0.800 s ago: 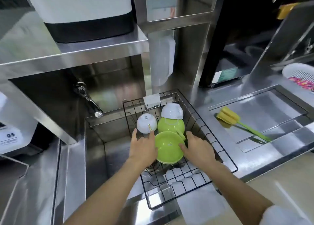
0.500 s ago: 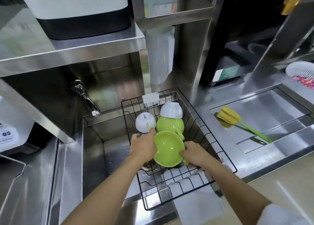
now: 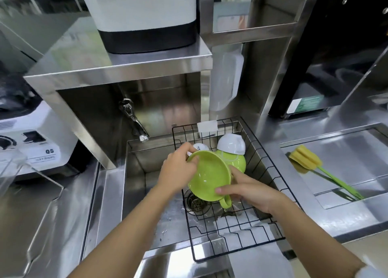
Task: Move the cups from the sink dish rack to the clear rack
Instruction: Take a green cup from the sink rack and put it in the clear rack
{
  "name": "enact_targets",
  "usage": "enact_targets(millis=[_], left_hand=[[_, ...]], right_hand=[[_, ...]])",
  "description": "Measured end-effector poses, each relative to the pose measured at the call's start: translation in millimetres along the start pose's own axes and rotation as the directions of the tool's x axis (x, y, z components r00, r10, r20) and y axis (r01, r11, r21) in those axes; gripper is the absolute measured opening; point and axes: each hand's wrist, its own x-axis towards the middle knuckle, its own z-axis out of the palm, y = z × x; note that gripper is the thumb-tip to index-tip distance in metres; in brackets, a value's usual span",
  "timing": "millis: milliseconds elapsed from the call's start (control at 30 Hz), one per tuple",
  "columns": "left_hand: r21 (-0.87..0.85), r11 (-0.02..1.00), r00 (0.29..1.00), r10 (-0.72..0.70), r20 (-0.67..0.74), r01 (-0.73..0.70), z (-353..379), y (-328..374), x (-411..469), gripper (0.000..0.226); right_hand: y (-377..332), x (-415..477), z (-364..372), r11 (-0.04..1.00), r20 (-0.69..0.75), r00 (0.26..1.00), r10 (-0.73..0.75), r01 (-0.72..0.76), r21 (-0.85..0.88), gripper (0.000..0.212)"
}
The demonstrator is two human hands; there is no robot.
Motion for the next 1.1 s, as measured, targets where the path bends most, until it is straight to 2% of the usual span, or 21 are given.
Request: enact_targets(millis=[100, 200, 333, 433, 567, 667, 833, 900, 1000, 1100], left_hand=[[-0.151, 0.981, 0.99, -0.112, 0.084, 0.123, -26.3, 6.5, -7.7, 0.056], [-0.152, 0.971, 0.983, -0.184, 0.014, 0.183, -46.9, 11.2, -19.6, 0.078], [-0.179, 0.97, 0.969, -0.194, -0.153, 0.166, -87.0, 4.1, -28.8, 0.077], [-0.211, 0.97, 0.959, -0.171, -0.228, 0.122, -121.5, -6.1, -42.5, 0.073], [-0.201, 0.978, 0.926, -0.123, -0.358, 0.052, -170.0, -18.8, -66.6, 0.068], [-0.164, 0.986, 0.904, -0.088, -0.418, 0.02, -208.8, -31.9, -84.5, 0.068], [-0.119, 0.991, 0.871, -0.006, -0.491, -0.06, -272.1, -53.4, -117.3, 0.074], [-0.092, 0.991, 0.87, 0.035, -0.493, -0.092, -300.7, -65.6, -129.6, 0.075], [-0.095, 0.989, 0.882, 0.055, -0.468, -0.112, -342.2, -90.3, -147.4, 0.082], [-0.037, 0.999, 0.901, 0.013, -0.434, -0.032, -378.8, -123.0, -160.7, 0.084]], right_hand=[[-12.5, 11.6, 18.3, 0.981, -0.084, 0.99, -0.116, 0.102, -0.162, 0.058], [-33.6, 21.4, 49.6, 0.93, -0.097, 0.97, -0.223, 0.182, -0.319, 0.06], [-60.5, 30.1, 94.1, 0.891, -0.15, 0.915, -0.375, 0.311, -0.33, 0.057], [-81.8, 33.3, 124.4, 0.891, -0.173, 0.893, -0.416, 0.362, -0.273, 0.053], [-114.0, 29.9, 172.4, 0.903, -0.009, 0.913, -0.408, 0.401, -0.153, 0.044], [-135.3, 27.5, 209.8, 0.901, 0.105, 0.9, -0.424, 0.431, -0.053, 0.043], [-164.1, 37.2, 268.4, 0.859, 0.254, 0.833, -0.492, 0.511, -0.012, 0.069], [-176.1, 43.7, 293.6, 0.836, 0.27, 0.802, -0.533, 0.548, 0.023, 0.067], [-195.0, 53.5, 336.0, 0.787, 0.242, 0.77, -0.591, 0.616, -0.038, 0.066], [-204.8, 68.0, 378.0, 0.722, 0.224, 0.75, -0.622, 0.66, -0.208, 0.078]])
